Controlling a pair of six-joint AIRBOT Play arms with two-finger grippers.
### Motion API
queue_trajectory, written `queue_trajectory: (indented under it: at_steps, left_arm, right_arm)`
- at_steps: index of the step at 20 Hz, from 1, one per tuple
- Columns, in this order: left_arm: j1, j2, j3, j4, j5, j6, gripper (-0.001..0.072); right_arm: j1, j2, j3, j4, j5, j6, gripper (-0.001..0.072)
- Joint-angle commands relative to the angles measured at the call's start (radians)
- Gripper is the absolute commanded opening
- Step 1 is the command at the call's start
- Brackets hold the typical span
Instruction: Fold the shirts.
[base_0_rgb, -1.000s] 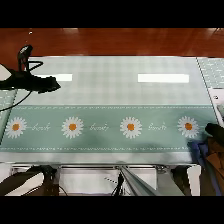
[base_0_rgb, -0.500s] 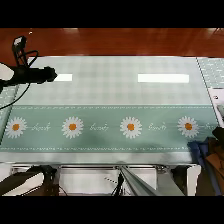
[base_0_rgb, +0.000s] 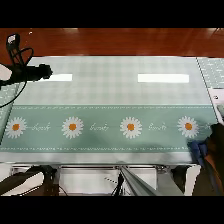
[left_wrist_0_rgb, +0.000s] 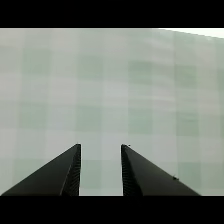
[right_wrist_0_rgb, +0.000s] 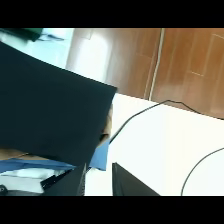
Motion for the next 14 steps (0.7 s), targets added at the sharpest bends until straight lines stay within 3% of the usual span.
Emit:
queue_trajectory:
  at_steps: [1,4,6,7,8,9,11,14]
  left_arm:
    - [0.006,0.002,0.017,0.001,-0.032,0.0,0.0316]
    - [0.004,0.002,0.088,-0.003,-0.169,0.058,0.0317]
    - [-0.015,0.003,0.153,-0.018,-0.291,0.109,0.0336]
    - [-0.035,0.003,0.177,-0.046,-0.323,0.14,0.04]
    - [-0.067,0.003,0.193,-0.096,-0.335,0.21,0.0547]
    - [-0.105,0.003,0.203,-0.13,-0.332,0.253,0.0595]
    - [-0.2,0.002,0.209,-0.117,-0.324,0.257,0.0599]
    - [-0.341,0.001,0.21,0.098,-0.355,0.073,0.0598]
  right_arm:
    - [0.0,0.006,0.0,0.095,-0.128,-0.005,0.0269]
    - [0.0,0.002,0.002,0.57,-0.383,-0.02,0.0269]
    - [0.0,-0.031,0.0,0.933,-0.417,-0.097,0.0271]
    - [0.006,-0.061,0.0,1.07,-0.372,-0.107,0.0271]
    - [0.035,-0.094,0.0,1.123,-0.314,-0.107,0.0271]
    - [0.08,-0.121,-0.006,1.11,-0.268,-0.117,0.0271]
    - [0.222,-0.149,-0.063,1.044,-0.261,-0.13,0.032]
    - [0.515,-0.158,-0.195,0.873,-0.34,-0.174,0.0321]
